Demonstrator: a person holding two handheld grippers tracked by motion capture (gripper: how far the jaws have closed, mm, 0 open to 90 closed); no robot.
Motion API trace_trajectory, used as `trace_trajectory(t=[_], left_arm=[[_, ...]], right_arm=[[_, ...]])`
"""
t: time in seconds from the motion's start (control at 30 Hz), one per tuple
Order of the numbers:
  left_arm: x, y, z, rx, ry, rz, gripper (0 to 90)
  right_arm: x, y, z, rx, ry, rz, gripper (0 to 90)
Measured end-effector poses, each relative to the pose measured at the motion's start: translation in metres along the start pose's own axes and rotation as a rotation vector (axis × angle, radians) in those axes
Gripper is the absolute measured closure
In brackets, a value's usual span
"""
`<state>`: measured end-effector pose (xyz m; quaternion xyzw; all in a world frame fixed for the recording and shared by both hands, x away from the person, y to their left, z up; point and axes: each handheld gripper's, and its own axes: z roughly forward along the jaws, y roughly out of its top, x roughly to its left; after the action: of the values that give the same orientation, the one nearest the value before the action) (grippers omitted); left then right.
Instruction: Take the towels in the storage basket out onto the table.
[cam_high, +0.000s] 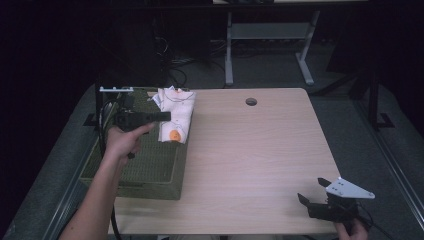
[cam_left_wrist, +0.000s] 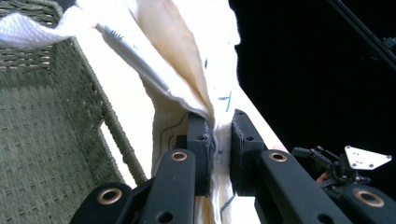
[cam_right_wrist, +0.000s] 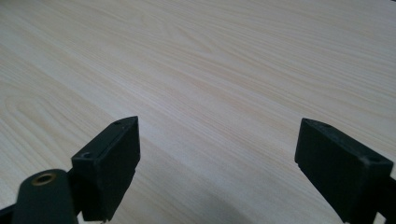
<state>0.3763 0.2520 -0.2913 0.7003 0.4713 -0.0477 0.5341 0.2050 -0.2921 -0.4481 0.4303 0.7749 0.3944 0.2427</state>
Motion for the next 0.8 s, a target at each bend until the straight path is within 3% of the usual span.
trace_trajectory(t=[0.2,0.8], left_arm=[[-0.004,0.001,0.005,-0.007,-0.015,0.004,80.7],[-0.021,0.001,0.037,0.039,-0.062,0.034,80.6]], right_arm=[[0.0,0.0,0.0,0.0,0.0,0.0,13.9],[-0.002,0.001,-0.001,-0.014,0.001,0.012,13.8]])
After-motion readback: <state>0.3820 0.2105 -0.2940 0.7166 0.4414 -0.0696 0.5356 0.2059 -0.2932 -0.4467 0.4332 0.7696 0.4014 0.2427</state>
